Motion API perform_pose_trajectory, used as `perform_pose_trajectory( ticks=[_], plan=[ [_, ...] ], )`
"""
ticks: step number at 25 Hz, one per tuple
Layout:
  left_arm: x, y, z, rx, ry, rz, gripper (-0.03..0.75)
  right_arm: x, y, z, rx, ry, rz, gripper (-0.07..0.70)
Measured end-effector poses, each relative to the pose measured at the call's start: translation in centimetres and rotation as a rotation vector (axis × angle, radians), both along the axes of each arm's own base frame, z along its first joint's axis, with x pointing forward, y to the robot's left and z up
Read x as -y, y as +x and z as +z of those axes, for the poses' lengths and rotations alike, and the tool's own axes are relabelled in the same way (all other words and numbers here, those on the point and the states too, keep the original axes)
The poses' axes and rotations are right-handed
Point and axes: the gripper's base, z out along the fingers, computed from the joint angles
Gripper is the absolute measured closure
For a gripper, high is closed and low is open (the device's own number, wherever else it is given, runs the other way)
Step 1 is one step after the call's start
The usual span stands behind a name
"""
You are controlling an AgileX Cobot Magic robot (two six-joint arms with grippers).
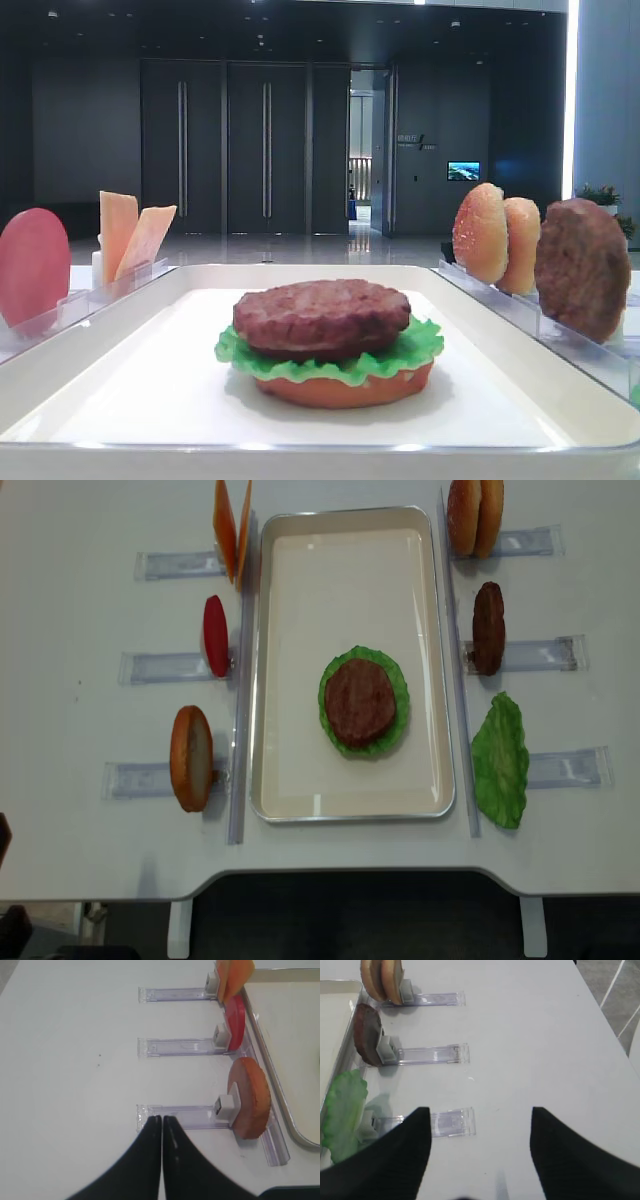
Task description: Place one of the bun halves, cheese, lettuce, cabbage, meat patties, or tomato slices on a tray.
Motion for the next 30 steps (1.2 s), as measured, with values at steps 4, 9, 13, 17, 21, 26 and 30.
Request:
perform_pose_trajectory(
  ticks=[4, 9, 13, 17, 21, 26, 30],
  plan=[
    [0.00, 0.00, 0.00, 0.000, 0.000, 0.000, 0.716, 0.00, 0.00, 0.00, 0.000, 0.000, 0.000, 0.216],
    [0.00, 0.00, 0.00, 0.000, 0.000, 0.000, 0.716, 0.00, 0.00, 0.00, 0.000, 0.000, 0.000, 0.216],
    [0.00, 0.00, 0.00, 0.000, 0.000, 0.000, 0.716, 0.00, 0.00, 0.00, 0.000, 0.000, 0.000, 0.216],
    [0.00, 0.00, 0.00, 0.000, 0.000, 0.000, 0.716, 0.00, 0.00, 0.00, 0.000, 0.000, 0.000, 0.216],
    [0.00, 0.00, 0.00, 0.000, 0.000, 0.000, 0.716, 0.00, 0.00, 0.00, 0.000, 0.000, 0.000, 0.216],
    [0.00, 0.00, 0.00, 0.000, 0.000, 0.000, 0.716, 0.00, 0.00, 0.00, 0.000, 0.000, 0.000, 0.216],
    [0.00, 0.00, 0.00, 0.000, 0.000, 0.000, 0.716, 0.00, 0.00, 0.00, 0.000, 0.000, 0.000, 0.216]
  ],
)
